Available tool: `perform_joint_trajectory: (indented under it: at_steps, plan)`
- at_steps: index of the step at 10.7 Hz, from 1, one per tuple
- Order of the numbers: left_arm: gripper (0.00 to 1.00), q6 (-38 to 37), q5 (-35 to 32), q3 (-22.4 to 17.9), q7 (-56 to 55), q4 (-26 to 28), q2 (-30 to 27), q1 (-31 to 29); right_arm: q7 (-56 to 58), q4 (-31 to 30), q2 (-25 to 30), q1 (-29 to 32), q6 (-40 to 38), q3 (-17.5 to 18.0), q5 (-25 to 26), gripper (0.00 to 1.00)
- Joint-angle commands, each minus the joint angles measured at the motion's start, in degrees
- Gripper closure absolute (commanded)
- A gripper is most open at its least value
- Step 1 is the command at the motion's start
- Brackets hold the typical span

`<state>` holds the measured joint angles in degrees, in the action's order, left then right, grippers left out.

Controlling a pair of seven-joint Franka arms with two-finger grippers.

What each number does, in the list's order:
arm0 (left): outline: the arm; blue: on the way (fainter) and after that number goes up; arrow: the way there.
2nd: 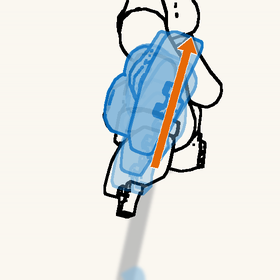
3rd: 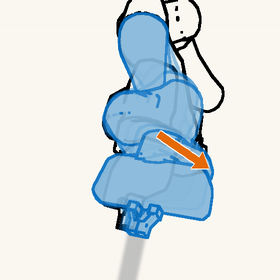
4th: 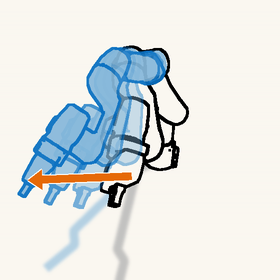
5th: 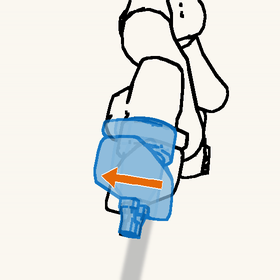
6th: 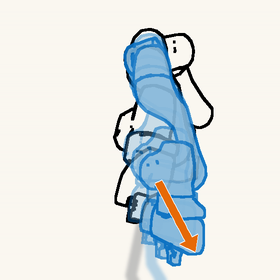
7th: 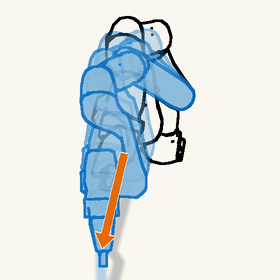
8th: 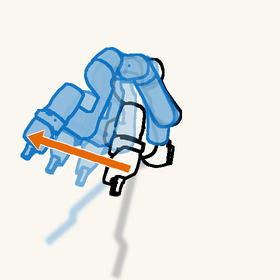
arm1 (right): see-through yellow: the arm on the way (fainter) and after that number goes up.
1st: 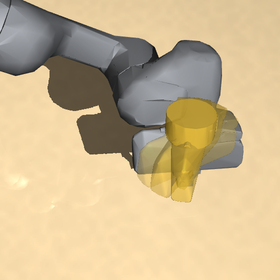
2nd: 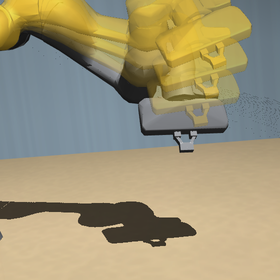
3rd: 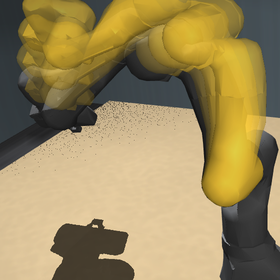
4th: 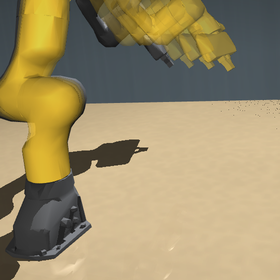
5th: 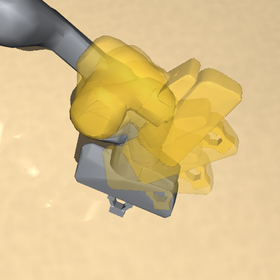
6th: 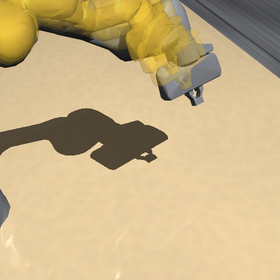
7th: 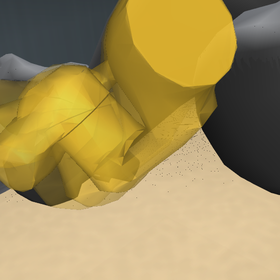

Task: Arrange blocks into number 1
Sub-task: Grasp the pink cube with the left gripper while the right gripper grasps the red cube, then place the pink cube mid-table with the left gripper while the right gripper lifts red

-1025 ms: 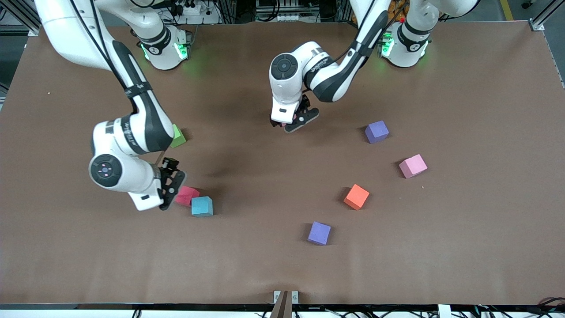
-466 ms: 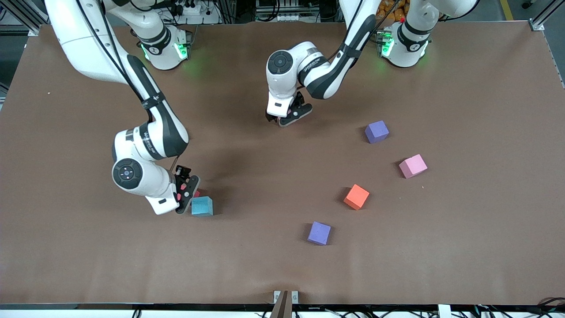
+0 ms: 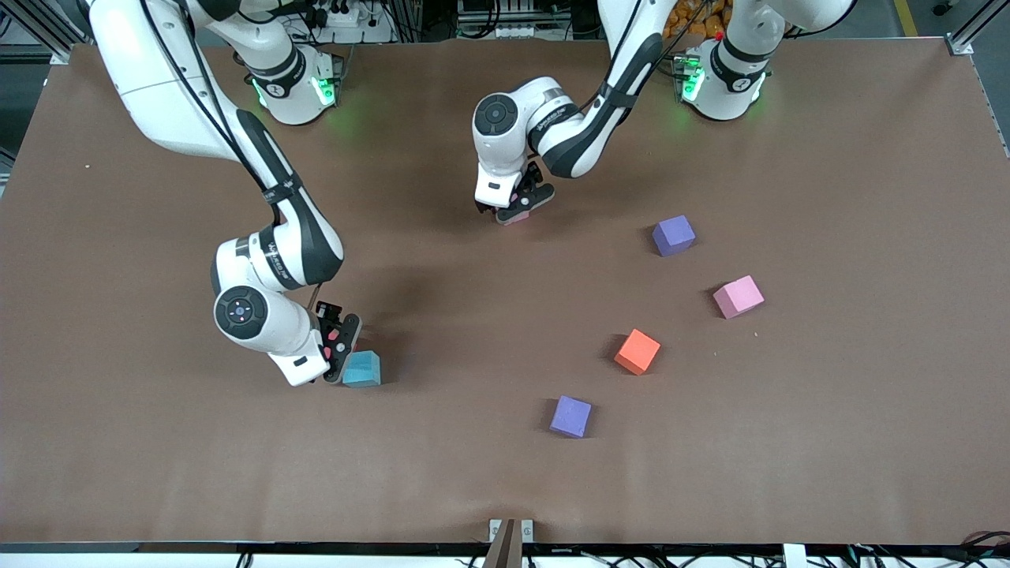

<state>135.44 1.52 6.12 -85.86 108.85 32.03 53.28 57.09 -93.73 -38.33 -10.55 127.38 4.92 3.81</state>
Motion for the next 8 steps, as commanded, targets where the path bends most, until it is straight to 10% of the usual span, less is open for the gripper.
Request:
perform_joint_trajectory:
  at_steps: [1, 5, 8]
  plan:
    - [1.00, 0.8, 1.0, 0.0, 0.3, 0.1, 0.0, -0.1, 3.3, -1.0, -0.9, 0.0, 2.9, 0.2, 1.0, 0.00]
    - [1.00, 0.6, 0.3, -0.7, 13.6, -2.1, -0.7, -1.2, 3.9, -2.2, -1.6, 0.2, 4.2, 0.1, 3.1, 0.34]
    - [1.00, 0.5, 0.3, -0.7, 29.9, -5.7, -0.1, -3.9, 3.7, -1.8, -1.5, 0.5, 3.7, 0.0, 3.7, 0.95]
